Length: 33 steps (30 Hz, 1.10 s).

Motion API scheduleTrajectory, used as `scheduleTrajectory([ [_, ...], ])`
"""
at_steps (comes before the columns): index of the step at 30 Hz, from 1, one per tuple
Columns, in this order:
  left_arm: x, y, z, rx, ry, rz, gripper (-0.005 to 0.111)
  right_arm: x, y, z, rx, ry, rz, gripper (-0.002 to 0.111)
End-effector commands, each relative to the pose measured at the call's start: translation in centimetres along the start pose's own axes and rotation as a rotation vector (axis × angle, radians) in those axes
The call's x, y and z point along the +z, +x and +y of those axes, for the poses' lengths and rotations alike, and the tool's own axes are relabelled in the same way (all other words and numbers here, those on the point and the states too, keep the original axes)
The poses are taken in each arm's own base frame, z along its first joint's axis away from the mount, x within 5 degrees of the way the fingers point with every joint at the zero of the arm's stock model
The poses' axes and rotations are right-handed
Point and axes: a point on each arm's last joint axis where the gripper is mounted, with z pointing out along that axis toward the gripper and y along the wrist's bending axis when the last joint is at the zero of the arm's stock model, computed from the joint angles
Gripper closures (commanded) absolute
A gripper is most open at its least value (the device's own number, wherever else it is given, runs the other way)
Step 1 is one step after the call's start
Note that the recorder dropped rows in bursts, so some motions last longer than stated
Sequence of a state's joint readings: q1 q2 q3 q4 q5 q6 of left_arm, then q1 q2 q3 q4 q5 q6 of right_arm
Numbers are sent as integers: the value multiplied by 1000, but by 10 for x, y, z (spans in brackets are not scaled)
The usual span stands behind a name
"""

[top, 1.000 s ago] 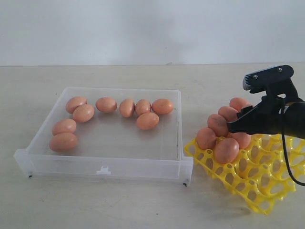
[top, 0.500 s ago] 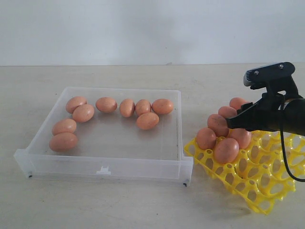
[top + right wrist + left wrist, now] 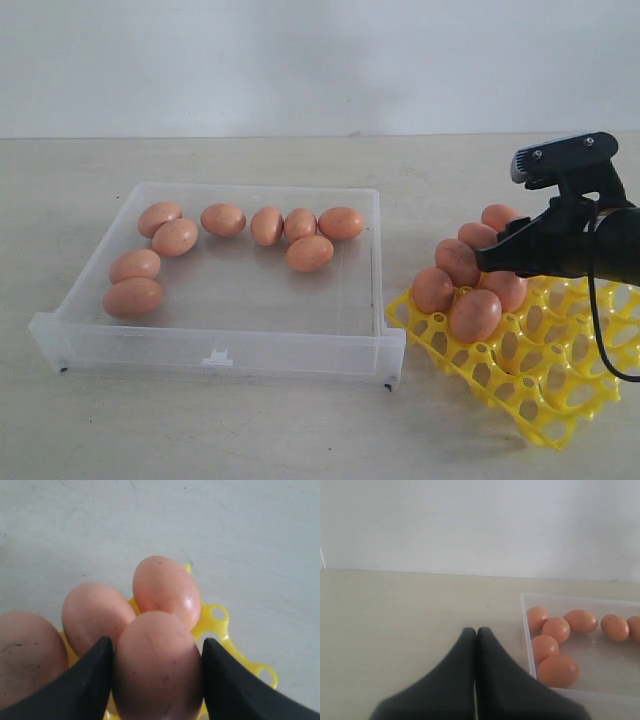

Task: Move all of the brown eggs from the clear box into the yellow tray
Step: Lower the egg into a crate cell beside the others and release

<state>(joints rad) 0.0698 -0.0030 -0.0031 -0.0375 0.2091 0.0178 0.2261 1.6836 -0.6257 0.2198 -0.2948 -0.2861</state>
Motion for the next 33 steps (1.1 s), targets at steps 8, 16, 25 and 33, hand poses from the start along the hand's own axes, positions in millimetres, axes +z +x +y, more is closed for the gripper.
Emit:
scheduleTrajectory([
  [8,0,1,0,4,-1,0,111,1,-1,-2,-21,4,5,104],
  [16,0,1,0,4,-1,0,111,1,-1,-2,-21,4,5,104],
  [25,0,1,0,4,-1,0,111,1,-1,-2,-15,6,5,104],
  [33,0,1,0,4,-1,0,111,-2,-5,-3,8,17,-27,104],
])
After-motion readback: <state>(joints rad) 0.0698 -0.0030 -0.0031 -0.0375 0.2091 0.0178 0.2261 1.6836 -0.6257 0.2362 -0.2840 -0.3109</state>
